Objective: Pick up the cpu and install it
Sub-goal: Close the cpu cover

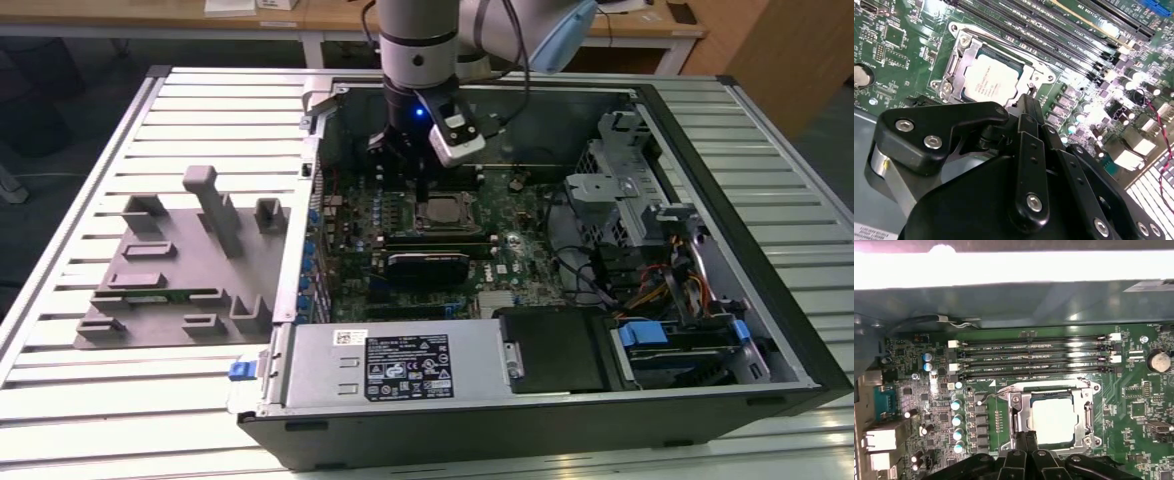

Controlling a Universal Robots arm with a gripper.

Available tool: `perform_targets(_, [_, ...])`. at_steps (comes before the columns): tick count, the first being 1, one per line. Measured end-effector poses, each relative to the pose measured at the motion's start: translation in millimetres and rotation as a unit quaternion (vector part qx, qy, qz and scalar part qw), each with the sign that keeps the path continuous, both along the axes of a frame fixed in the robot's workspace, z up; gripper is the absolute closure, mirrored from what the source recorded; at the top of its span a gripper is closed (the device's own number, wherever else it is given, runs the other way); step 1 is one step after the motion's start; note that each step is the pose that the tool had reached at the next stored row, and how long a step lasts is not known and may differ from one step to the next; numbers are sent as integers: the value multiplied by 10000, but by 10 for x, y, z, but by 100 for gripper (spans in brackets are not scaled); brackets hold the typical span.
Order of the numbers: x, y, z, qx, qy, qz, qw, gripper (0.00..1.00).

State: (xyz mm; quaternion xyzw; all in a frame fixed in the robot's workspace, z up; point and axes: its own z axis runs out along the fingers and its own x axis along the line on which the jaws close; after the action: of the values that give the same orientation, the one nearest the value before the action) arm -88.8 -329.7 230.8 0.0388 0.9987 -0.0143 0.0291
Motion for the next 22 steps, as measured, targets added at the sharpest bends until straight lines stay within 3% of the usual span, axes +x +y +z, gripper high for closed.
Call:
perform_targets(7, [24, 0, 32, 0, 2, 1, 10000, 89])
perform_targets(22, [347, 0, 32, 0, 70, 1, 10000, 89])
